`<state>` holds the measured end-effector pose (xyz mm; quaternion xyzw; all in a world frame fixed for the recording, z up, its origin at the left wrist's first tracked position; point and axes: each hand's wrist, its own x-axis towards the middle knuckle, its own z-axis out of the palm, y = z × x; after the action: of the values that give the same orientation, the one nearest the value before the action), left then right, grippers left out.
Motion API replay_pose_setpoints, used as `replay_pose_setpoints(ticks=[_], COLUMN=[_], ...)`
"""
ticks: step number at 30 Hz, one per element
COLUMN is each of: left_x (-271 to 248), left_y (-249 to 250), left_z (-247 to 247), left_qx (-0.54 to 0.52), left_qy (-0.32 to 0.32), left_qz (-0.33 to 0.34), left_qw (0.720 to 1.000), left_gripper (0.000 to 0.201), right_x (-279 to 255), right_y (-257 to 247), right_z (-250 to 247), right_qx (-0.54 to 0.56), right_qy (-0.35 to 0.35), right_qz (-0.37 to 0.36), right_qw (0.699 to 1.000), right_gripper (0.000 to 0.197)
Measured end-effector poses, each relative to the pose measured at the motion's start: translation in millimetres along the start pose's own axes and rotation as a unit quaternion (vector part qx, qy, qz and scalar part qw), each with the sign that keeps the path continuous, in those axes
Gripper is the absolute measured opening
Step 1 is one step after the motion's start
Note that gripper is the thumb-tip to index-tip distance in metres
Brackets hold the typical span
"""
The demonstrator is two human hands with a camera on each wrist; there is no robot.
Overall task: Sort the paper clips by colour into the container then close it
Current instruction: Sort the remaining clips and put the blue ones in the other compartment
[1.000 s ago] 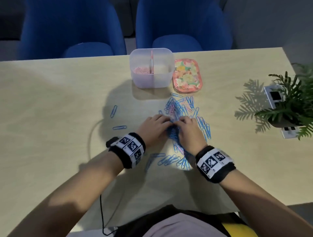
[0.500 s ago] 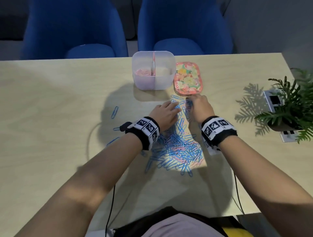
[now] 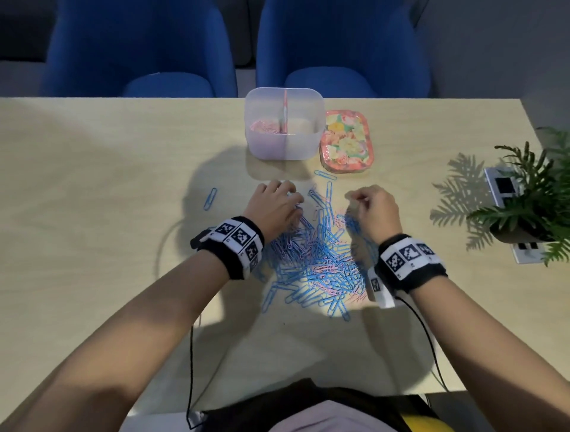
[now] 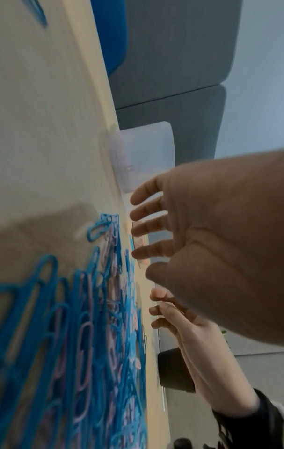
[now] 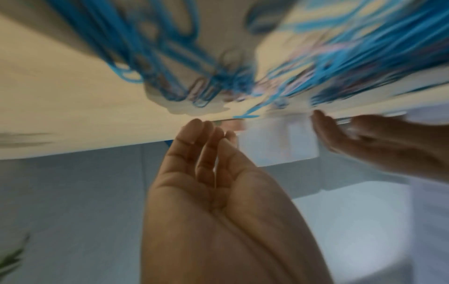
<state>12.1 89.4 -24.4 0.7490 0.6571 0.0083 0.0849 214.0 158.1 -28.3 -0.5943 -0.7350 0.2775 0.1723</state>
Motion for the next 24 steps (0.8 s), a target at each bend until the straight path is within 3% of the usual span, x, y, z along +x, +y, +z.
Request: replay_pose_setpoints(ticks=[2,4,6,9,15,18,20,22,24], left_x=[13.1,30.4,46.4,63.2,78.0,79.8,77.3,72.6,68.5], left_y=[5.4,11.2,15.7,19.8,24.3,23.3,22.1,23.6,22.4], left_z=[-3.8,-7.9,-11.0,-9.5,5.6,7.3,9.1,5.4,-0.2], left_qx=[-0.008,-0.059,-0.158,-0.257,-0.148,-0.134,-0.105,-0.051,-0.061], left_qy=[0.002,-0.002,-0.002,-0.004,-0.041,-0.077,-0.099,-0.101,-0.080], left_qz=[0.001,-0.023,-0.089,-0.190,-0.181,-0.165,-0.147,-0.121,-0.117], left_qw=[1.000,0.998,0.983,0.948,0.971,0.974,0.979,0.986,0.988], left_gripper=[0.029,0.026,0.023,0.022,0.023,0.023,0.026,0.028,0.028], right_x=[14.1,21.8,22.4,19.1,17.4,16.4,16.3,17.9,24.2], right_y=[-1.4,-4.8,-7.2,-5.4,2.7,0.7,1.2,2.2,0.6], right_z=[-3.9,-3.7,-0.9,0.1,6.5,7.1,6.1,5.9,7.0], right_qx=[0.003,-0.027,-0.081,-0.134,-0.093,-0.094,-0.027,0.104,0.225], right_qy=[-0.011,-0.064,-0.126,-0.142,-0.192,-0.176,-0.149,-0.088,-0.033], right_qz=[0.036,0.028,-0.001,-0.009,-0.010,-0.027,-0.012,0.050,0.142], right_qw=[0.999,0.997,0.989,0.981,0.977,0.980,0.988,0.989,0.963], right_gripper=[0.026,0.020,0.012,0.006,0.014,0.012,0.014,0.011,0.019])
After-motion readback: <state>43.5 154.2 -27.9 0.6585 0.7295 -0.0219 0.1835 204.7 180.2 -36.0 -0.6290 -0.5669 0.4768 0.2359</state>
